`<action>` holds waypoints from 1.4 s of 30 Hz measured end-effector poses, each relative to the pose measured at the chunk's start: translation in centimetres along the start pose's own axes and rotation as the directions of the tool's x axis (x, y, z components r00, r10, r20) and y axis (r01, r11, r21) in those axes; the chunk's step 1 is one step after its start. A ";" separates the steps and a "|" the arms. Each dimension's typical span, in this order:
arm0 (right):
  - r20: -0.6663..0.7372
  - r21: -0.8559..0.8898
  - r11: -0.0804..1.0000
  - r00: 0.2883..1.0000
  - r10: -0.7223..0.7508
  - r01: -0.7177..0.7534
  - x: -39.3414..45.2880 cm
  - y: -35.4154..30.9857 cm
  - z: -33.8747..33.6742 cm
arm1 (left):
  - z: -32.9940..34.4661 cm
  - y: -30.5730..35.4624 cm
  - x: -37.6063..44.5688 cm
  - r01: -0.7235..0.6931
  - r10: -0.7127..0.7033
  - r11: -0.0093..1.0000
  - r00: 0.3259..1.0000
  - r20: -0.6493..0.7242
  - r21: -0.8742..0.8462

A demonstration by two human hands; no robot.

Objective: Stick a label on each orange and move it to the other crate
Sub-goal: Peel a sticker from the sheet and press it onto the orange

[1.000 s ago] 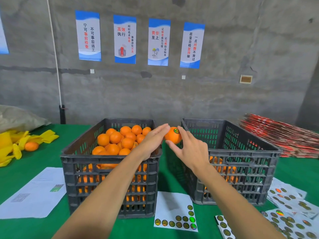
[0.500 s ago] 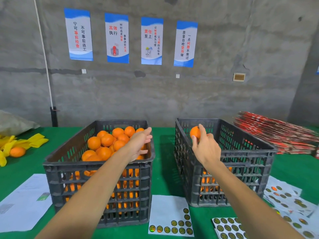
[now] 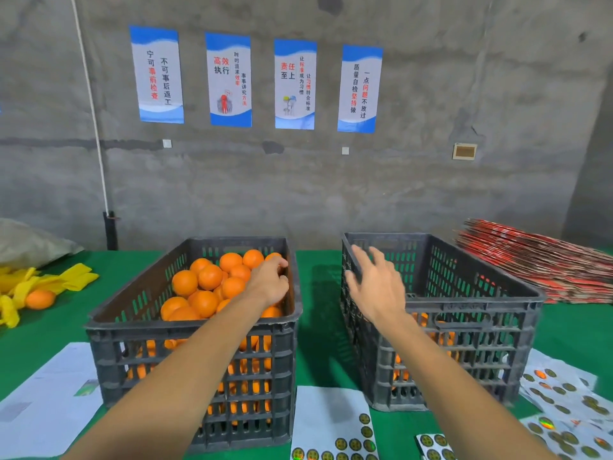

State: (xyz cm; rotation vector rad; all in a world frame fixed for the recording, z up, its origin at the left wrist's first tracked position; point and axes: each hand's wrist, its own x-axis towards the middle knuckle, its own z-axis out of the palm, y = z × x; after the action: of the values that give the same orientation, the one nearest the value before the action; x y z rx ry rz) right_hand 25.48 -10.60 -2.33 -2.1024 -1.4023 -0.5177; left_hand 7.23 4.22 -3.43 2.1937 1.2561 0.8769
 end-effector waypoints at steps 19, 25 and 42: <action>0.254 0.420 0.907 0.960 -0.119 0.001 1.3 -10.5 4.3 | -1.3 -3.5 5.3 -0.136 -0.059 0.853 0.934 0.353 0.503; 0.283 0.316 0.947 0.948 -0.147 0.053 1.4 -11.0 4.0 | -0.1 -2.2 5.9 -0.122 -0.186 0.812 0.873 0.451 0.571; 0.287 0.417 0.899 0.958 0.009 -0.134 0.8 -10.7 3.4 | -2.2 0.3 4.6 0.127 -0.153 0.918 0.988 0.038 0.377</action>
State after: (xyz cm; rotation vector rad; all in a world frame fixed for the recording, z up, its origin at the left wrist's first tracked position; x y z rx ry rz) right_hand 15.92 -4.62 -2.02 -1.8940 -1.4242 0.1285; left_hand 7.56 8.27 -0.29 2.3554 1.6345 0.5342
